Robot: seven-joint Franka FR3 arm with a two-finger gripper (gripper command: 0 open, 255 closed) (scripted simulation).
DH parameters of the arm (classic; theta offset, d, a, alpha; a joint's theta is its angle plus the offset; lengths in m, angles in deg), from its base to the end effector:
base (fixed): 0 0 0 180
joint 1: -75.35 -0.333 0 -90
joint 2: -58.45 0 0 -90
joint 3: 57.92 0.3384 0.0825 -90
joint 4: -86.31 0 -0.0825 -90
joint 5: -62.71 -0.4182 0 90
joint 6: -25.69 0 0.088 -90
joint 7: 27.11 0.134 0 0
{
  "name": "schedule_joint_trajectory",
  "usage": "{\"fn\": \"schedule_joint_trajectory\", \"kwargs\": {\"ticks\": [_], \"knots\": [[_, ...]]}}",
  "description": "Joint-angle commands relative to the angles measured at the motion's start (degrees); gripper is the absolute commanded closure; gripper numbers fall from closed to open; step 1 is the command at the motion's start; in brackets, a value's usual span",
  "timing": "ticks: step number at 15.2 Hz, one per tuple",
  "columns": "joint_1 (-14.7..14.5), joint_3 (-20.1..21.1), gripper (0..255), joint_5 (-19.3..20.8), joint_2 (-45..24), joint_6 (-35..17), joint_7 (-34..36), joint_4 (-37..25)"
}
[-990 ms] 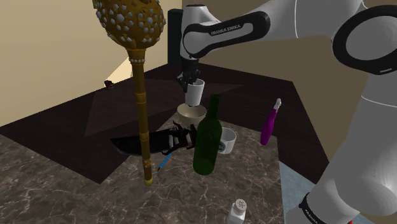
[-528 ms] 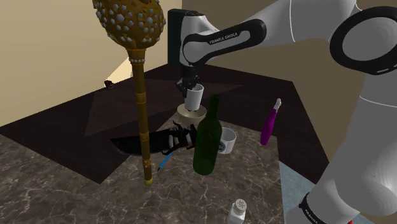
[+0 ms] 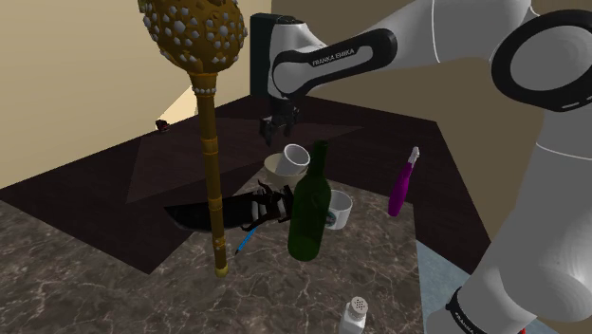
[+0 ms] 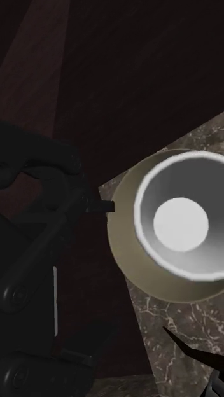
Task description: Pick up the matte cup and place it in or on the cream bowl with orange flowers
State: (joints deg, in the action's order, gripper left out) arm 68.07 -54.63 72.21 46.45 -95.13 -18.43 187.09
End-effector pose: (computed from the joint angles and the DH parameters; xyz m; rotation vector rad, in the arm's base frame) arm 0.6658 0.1103 0.4416 3.0167 0.1599 0.2447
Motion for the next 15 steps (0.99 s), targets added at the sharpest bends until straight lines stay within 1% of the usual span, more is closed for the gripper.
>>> {"fn": "schedule_joint_trajectory", "kwargs": {"ticks": [1, 3, 7, 15], "knots": [[0.0, 0.0, 0, 0.0, 0.0, 0.0, 0.0, 0.0], [0.0, 0.0, 0, 0.0, 0.0, 0.0, 0.0, 0.0], [-0.4, 0.37, 0, -0.5, 2.51, 6.32, -0.34, -3.8], [-0.39, 0.37, 0, -0.5, 2.51, 6.32, -0.34, -3.8]]}}
